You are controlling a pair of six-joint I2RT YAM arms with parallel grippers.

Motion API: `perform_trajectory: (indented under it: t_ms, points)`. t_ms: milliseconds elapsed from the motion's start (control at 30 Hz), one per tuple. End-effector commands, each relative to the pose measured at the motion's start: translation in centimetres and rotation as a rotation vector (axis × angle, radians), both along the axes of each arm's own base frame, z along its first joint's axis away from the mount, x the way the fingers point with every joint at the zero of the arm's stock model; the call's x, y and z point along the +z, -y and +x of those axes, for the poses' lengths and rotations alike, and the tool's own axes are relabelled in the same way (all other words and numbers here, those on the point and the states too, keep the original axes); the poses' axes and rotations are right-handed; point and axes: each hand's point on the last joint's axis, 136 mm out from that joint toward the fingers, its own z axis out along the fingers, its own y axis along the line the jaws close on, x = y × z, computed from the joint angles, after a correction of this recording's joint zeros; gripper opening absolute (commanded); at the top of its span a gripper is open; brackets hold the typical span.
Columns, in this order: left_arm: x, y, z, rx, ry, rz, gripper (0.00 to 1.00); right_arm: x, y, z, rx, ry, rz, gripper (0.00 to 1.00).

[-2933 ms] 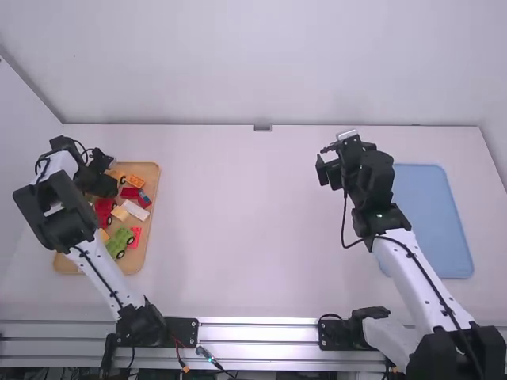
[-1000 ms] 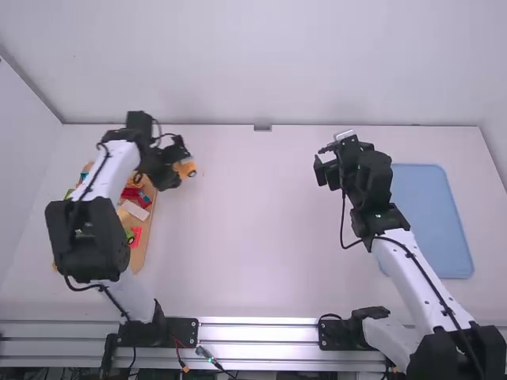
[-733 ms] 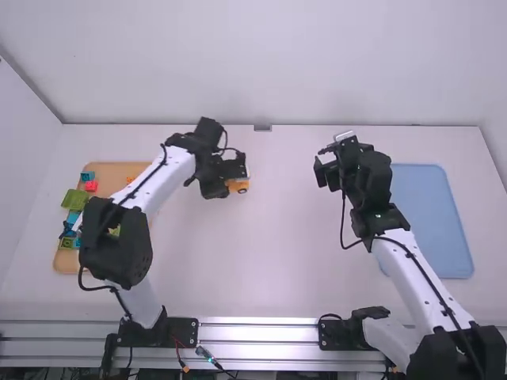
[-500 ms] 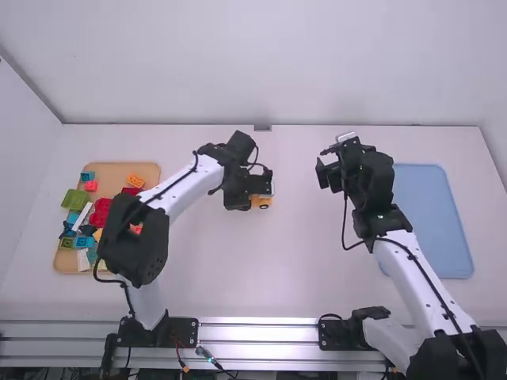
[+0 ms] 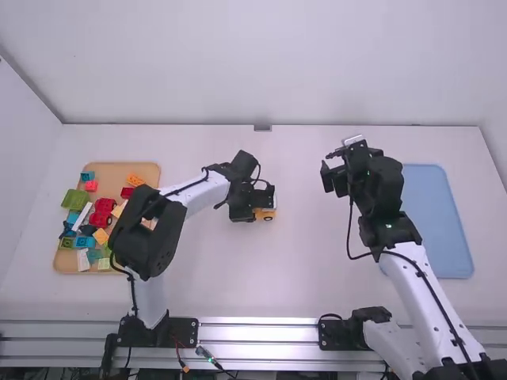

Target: Assemble lego blocks to make yellow taxi

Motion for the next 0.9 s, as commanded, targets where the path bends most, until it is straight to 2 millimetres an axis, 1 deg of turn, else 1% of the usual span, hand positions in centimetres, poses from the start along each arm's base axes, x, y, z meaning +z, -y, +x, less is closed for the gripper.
perform_trajectory:
  t_ms: [0,133,167,200,233,267,300,333,400,500,533,633,700,767,800,867]
  points:
    - [-0.8,0.3,-1.6,-0.046,-0.045,-0.036,0.19,2.3,-0.1,0.0,0.003,0.049,0.01,0.99]
    - [-1.2,0.2,-2.0,-0.067,-0.04,-0.008,0.3,2.3,-0.5,-0.1,0.014,0.05,0.01,0.99]
    - [-1.2,0.2,-2.1,-0.068,-0.045,-0.009,0.36,2.3,-0.6,-0.1,0.015,0.052,0.01,0.99]
    - [-1.3,0.1,-2.5,-0.073,-0.063,-0.011,0.56,2.3,-0.6,-0.1,0.015,0.052,0.01,0.99]
    - [-1.3,0.1,-2.6,-0.075,-0.066,-0.009,0.61,2.3,-0.6,-0.1,0.015,0.052,0.01,0.99]
    - [-1.4,-0.1,-3.4,-0.105,-0.092,0.001,0.77,2.3,-0.5,-0.1,0.014,0.052,0.01,0.99]
    - [-1.5,-0.2,-4.1,-0.141,-0.108,0.011,0.87,2.3,-0.4,-0.1,0.011,0.052,0.01,0.99]
    - [-1.6,-0.6,-5.1,-0.211,-0.133,0.024,0.96,2.3,-0.4,-0.1,0.012,0.05,0.01,0.99]
    - [-1.6,-0.7,-6.0,-0.258,-0.157,0.022,0.99,2.2,-0.4,-0.1,0.012,0.047,0.01,0.99]
    - [-1.4,-0.6,-7.2,-0.283,-0.201,0.0,0.99,2.1,-0.6,-0.2,0.015,0.044,0.009,0.99]
    - [-1.4,-0.5,-7.1,-0.283,-0.198,-0.003,0.99,2.1,-0.5,-0.1,0.012,0.044,0.009,0.99]
    - [-1.1,-0.2,-6.1,-0.267,-0.167,-0.003,0.99,2.1,-0.4,-0.1,0.011,0.044,0.009,0.99]
    - [-0.2,0.1,-5.2,-0.21,-0.163,-0.011,0.99,2.2,-0.4,-0.1,0.012,0.045,0.009,0.99]
    - [0.4,0.0,-4.4,-0.165,-0.158,-0.008,0.99,2.2,-0.6,-0.2,0.016,0.045,0.009,0.99]
    - [0.9,-0.1,-3.7,-0.131,-0.149,-0.002,0.99,2.1,-0.6,-0.2,0.017,0.044,0.009,0.99]
    - [1.7,-0.2,-3.1,-0.101,-0.145,0.016,0.99,2.1,-0.8,-0.2,0.021,0.044,0.009,0.99]
